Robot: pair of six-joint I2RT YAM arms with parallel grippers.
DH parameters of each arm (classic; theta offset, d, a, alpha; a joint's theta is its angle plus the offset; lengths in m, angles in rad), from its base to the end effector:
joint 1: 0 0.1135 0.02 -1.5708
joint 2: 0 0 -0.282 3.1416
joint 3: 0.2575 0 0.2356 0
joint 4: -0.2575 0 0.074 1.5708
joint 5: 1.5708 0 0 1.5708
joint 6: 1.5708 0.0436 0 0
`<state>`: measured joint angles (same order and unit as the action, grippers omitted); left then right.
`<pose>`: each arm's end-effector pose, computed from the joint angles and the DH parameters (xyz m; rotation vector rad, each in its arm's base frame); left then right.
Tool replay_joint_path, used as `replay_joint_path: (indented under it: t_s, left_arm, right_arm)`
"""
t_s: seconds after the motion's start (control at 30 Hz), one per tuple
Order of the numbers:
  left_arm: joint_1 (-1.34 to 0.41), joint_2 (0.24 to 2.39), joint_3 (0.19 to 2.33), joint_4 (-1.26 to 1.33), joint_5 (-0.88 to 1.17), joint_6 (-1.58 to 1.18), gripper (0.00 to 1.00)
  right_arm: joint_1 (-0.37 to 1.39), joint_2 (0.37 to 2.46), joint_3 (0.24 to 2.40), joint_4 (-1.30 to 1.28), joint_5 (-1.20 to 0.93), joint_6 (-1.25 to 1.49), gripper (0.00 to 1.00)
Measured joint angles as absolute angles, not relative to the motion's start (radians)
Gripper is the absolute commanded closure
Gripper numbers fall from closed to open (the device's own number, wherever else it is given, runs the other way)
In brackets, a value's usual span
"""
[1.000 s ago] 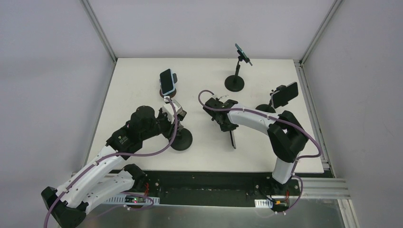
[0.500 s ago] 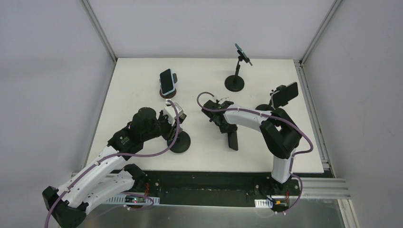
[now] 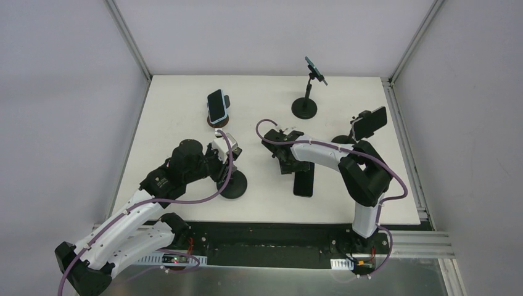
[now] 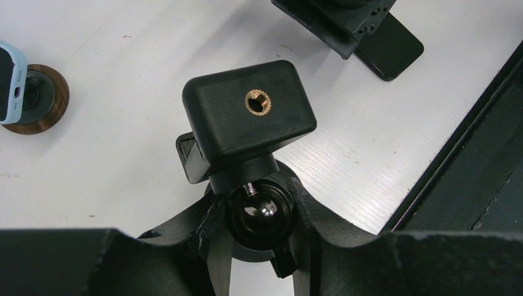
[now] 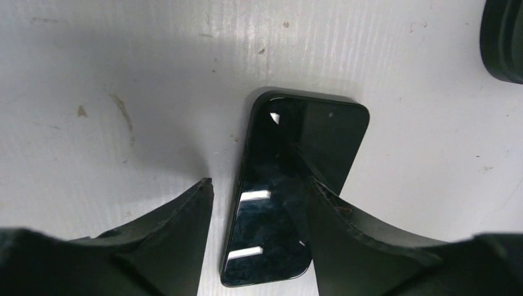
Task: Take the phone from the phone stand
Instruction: Place the phone at the center of the board, then move the phone stand to the center of the board.
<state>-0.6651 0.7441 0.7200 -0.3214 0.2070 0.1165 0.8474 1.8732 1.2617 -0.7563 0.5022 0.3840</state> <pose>0.1137 -0.1006 0.3195 0.8720 1.7439 -0.5647 0.2458 0.2467 0.1911 -0.5434 2.6060 -0.4007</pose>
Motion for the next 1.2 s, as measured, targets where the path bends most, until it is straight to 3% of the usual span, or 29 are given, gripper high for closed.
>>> replay_joint_path:
  t_s: [0.2, 0.43, 0.6, 1.03, 1.2]
  left_arm:
    - [-0.658, 0.745, 0.72, -0.321, 0.208, 0.115, 1.0]
    - [-0.574, 0.815, 0.734, -0.319, 0.255, 0.086, 1.0]
    - [-0.519, 0.978, 0.852, -0.319, 0.313, 0.078, 1.0]
    - [-0.449, 1.48, 1.292, -0.204, 0.392, 0.167, 1.0]
    - [-0.424, 1.655, 1.377, -0.147, 0.413, 0.17, 0.87]
  right_arm:
    - [0.847, 1.793, 1.245, -0.743, 0.429, 0.384, 0.36]
    - [0.847, 1.44, 1.12, -0.673, 0.328, 0.432, 0.31]
    - [0.848, 1.213, 0.996, -0.63, 0.252, 0.488, 0.29]
    - [0.906, 0.863, 0.781, -0.671, 0.264, 0.641, 0.28]
    - [0.936, 0.815, 0.742, -0.704, 0.291, 0.69, 0.28]
